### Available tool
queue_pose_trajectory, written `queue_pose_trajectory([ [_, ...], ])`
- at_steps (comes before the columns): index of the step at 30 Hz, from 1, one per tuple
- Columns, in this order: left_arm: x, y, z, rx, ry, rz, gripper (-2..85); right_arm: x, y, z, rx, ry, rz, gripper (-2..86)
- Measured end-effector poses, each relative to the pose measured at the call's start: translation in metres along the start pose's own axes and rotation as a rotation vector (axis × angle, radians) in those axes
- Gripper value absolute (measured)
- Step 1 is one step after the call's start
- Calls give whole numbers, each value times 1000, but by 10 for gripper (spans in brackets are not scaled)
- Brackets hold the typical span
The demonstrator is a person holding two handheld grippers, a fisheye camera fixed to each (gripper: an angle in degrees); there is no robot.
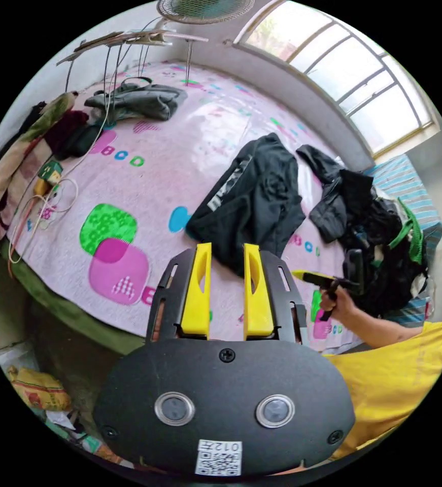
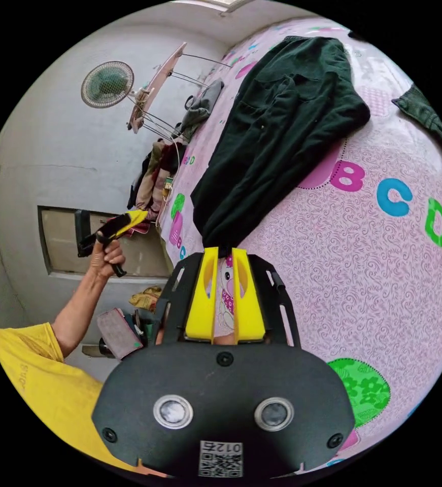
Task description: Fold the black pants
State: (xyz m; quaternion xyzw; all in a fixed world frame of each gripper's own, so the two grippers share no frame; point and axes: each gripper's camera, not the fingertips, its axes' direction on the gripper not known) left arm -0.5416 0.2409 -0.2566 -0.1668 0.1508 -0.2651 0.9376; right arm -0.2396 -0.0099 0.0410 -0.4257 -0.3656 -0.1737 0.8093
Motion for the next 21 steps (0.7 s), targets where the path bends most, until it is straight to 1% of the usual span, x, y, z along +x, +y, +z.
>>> queue_pose_trajectory([
  [2,2,-10,5,-23,-41,76,100,-9,5,7,-2,57,-29,48],
  [4,7,-34,17,-73,-81,222,103,-15,8,15,8,83,-41,62],
  [5,8,-41,21,-89,-87,262,104,-18,9,22,14,90,-41,69],
  [7,12,-69,34,-153,-93,416,106,-22,10,30,41,94,-24,79],
  [8,13,-76,37,-166,-95,457,107,-25,10,35,59,101,-7,82],
  [10,18,-100,45,-201,-99,609,108,-31,10,42,74,134,8,86],
  [11,20,-106,47,-211,-92,642,109,-37,10,46,71,181,15,85],
  [13,27,-125,53,-236,-82,775,109,-44,11,50,64,247,16,81],
  [16,32,-150,64,-280,-62,865,106,-51,13,51,57,300,41,75],
  [17,32,-154,66,-289,-54,875,105,-52,14,49,66,308,58,72],
  [19,31,-170,78,-363,-2,901,99,-52,15,47,66,319,80,64],
  [21,30,-177,86,-394,-7,917,91,-50,15,49,35,359,108,44],
])
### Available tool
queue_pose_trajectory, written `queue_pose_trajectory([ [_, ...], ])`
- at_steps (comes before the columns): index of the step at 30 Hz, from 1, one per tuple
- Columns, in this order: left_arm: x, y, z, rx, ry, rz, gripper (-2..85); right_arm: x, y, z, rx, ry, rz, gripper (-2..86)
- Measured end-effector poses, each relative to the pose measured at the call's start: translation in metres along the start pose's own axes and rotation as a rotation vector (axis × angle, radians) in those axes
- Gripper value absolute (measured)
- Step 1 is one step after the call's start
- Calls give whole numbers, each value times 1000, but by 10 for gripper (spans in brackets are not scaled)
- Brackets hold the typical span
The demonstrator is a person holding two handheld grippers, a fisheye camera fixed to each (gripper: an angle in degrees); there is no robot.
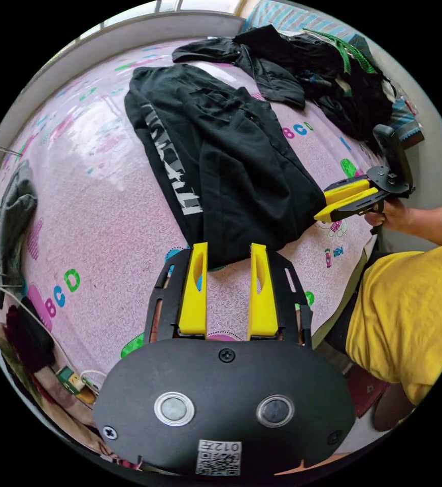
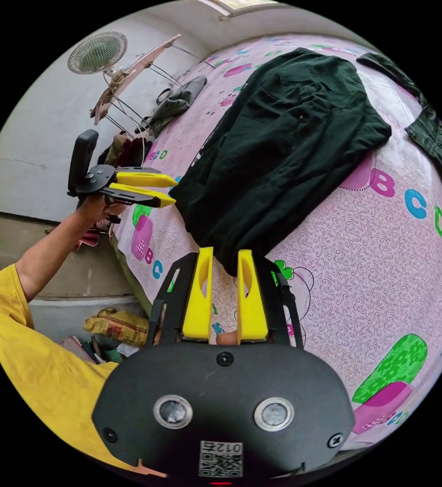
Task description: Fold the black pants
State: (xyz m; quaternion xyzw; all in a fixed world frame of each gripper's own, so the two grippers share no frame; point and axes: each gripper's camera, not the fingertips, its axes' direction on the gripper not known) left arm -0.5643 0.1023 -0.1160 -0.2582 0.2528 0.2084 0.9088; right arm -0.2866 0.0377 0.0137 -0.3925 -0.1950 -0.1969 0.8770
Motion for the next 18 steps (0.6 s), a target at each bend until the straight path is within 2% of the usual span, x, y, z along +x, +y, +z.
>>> queue_pose_trajectory([
  [5,-11,-3,5,-31,-71,-1,30,12,4,-7,-29,-37,53,18],
  [11,-11,14,8,-38,113,-144,3,44,21,-43,-140,-125,-13,11],
  [15,29,33,19,9,267,-242,-1,72,46,-72,-312,-96,-113,11],
  [18,72,41,35,17,336,-302,-1,97,74,-95,-366,-106,-115,13],
])
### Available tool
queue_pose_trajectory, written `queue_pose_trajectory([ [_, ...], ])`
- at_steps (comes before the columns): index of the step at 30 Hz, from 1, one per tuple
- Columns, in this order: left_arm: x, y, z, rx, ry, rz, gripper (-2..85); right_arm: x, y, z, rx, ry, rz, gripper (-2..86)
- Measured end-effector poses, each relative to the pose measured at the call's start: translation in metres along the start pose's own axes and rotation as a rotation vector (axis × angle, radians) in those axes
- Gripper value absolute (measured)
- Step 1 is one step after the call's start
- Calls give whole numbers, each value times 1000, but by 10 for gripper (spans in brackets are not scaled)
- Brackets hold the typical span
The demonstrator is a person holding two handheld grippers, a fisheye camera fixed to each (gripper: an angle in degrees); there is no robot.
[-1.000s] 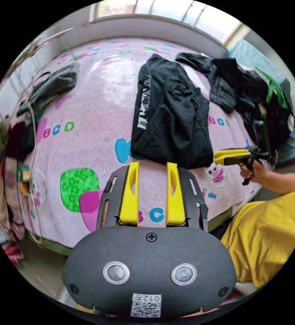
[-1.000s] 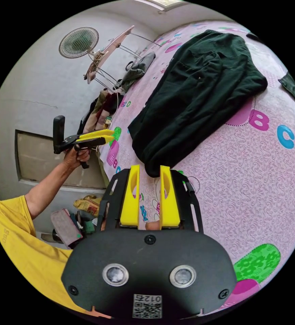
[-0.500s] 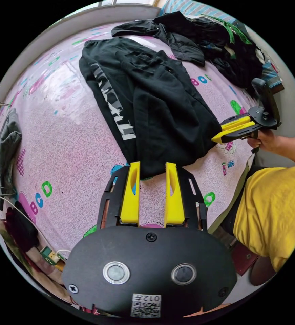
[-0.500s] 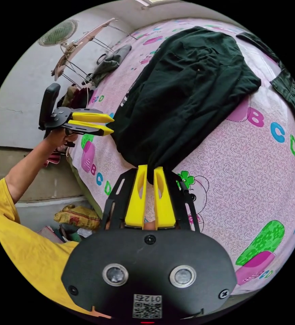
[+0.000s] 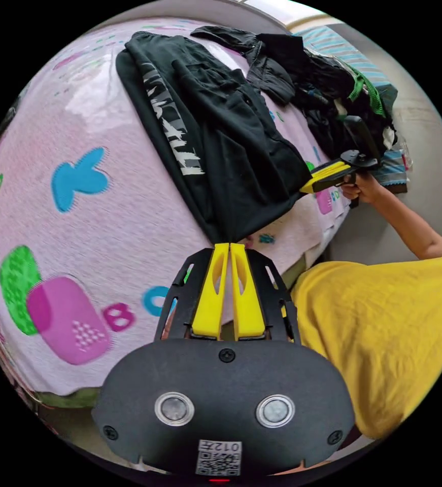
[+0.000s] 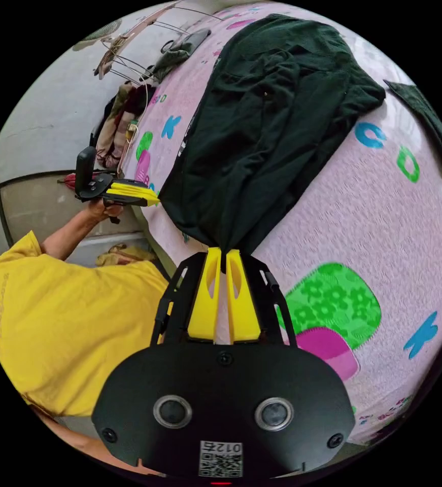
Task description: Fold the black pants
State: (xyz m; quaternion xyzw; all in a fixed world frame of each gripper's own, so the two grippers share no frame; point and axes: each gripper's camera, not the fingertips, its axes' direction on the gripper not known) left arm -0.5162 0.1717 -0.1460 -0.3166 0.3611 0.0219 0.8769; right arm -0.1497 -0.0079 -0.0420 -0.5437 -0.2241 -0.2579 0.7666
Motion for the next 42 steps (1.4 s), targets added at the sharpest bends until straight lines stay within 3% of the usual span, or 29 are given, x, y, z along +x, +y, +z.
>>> queue_pose_trajectory([
  [4,38,17,33,-15,89,-47,-1,17,45,-7,-31,12,18,18],
  [8,46,26,33,44,111,-102,1,36,87,-25,68,-58,92,32],
  [13,21,45,-10,279,93,-312,4,43,122,-68,196,138,142,61],
  [16,14,30,-25,337,40,-316,5,26,106,-89,300,228,64,70],
  [21,8,-27,-32,332,18,-241,5,-18,28,-88,333,340,-126,93],
  [28,-4,-87,-23,248,0,-190,4,-40,-30,-70,277,541,-227,87],
  [34,-7,-99,-15,231,-13,-183,5,-29,-41,-66,213,540,-188,44],
  [42,-10,-110,-14,249,1,-190,5,-15,1,-131,363,453,-144,17],
])
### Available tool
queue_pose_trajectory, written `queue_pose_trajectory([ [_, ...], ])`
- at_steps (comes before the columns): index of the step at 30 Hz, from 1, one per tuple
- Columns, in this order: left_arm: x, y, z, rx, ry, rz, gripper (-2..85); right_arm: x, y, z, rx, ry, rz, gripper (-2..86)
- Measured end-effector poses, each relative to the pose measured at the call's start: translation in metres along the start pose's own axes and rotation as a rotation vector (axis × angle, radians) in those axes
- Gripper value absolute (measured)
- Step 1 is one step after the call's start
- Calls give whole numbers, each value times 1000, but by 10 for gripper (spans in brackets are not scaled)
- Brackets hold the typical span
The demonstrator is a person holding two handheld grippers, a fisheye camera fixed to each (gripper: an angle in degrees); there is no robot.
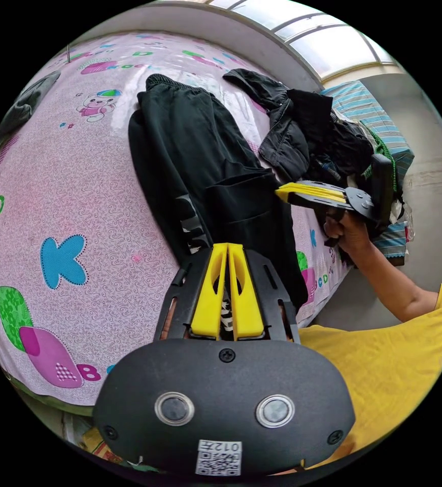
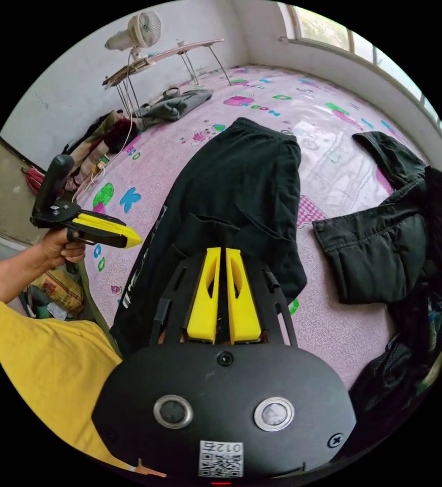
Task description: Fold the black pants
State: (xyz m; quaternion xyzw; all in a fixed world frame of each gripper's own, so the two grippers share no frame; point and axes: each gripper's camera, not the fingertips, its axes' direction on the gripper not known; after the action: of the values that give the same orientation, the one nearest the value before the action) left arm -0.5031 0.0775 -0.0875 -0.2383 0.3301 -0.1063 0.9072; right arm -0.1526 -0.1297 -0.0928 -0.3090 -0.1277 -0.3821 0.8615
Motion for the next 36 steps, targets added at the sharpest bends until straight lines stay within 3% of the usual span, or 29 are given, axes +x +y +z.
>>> queue_pose_trajectory([
  [6,11,-23,14,-34,-24,19,5,55,13,20,-99,-30,182,16],
  [9,17,-35,21,-61,-57,16,6,68,23,7,14,-55,283,15],
  [13,22,-50,29,-62,-38,25,10,68,30,0,25,-76,222,14],
  [18,26,-72,43,-73,-28,20,31,89,38,5,16,-116,304,14],
  [27,38,-109,60,-86,-127,54,90,106,39,4,25,-138,282,16],
  [36,38,-121,79,-124,-122,45,78,123,41,3,46,-145,311,39],
])
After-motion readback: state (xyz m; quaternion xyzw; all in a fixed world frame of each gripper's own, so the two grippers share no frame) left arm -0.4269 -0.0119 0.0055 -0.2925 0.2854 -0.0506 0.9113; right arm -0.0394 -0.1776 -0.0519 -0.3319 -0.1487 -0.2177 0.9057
